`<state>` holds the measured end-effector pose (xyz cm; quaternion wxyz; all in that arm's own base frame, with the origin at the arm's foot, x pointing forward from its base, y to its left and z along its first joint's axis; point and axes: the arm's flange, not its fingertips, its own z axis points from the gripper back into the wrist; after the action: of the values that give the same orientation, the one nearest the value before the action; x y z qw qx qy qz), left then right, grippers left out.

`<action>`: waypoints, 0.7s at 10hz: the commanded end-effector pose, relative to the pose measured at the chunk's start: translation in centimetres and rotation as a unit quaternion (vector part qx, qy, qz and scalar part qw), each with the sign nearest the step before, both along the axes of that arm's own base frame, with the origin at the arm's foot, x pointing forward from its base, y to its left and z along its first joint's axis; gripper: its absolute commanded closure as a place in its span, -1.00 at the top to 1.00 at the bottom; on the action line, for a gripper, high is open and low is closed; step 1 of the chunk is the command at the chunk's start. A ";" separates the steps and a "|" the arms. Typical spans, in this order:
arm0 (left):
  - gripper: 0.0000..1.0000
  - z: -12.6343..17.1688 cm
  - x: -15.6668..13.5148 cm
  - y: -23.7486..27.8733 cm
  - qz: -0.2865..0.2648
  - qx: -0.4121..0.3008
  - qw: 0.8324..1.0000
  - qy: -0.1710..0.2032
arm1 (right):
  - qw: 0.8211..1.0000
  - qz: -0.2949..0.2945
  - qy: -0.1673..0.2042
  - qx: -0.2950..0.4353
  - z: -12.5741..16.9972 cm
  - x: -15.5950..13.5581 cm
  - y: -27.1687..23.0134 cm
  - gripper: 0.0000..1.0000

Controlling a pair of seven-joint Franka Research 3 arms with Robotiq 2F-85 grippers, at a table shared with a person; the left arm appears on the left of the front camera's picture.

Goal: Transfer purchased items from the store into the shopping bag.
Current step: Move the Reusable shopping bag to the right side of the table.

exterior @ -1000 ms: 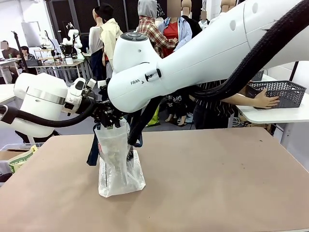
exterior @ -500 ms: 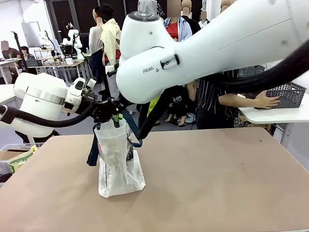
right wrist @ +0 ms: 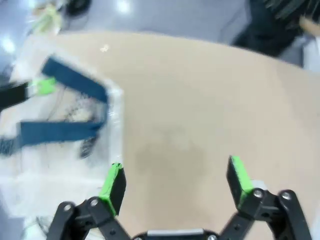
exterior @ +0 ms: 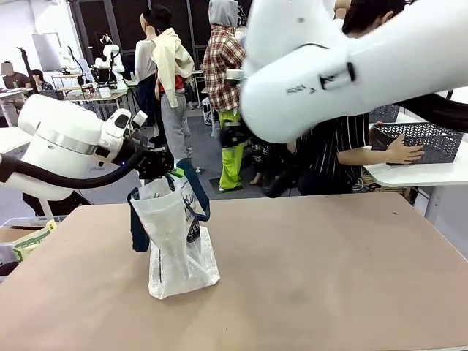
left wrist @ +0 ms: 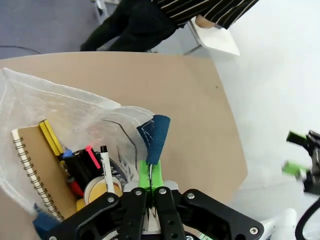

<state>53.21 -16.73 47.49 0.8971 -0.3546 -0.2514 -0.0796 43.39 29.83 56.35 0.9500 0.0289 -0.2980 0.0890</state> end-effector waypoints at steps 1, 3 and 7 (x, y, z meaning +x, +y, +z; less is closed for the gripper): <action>-1.00 2.4 -1.1 -0.4 0.010 0.061 0.998 -0.011 | 0.993 -0.117 0.020 -0.018 -2.4 0.0 -3.0 1.00; -1.00 4.1 -1.5 0.0 0.036 0.105 0.993 -0.027 | 0.984 -0.169 0.061 -0.004 -4.5 1.2 -5.7 1.00; -1.00 9.2 -3.0 3.9 0.123 0.138 0.981 -0.065 | 0.979 -0.170 0.104 0.034 -7.6 3.4 -7.0 1.00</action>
<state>51.14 -13.59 54.75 0.9232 -0.2072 -0.3196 -0.0503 46.22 22.60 48.82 0.9757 -0.0005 -0.2023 -0.0848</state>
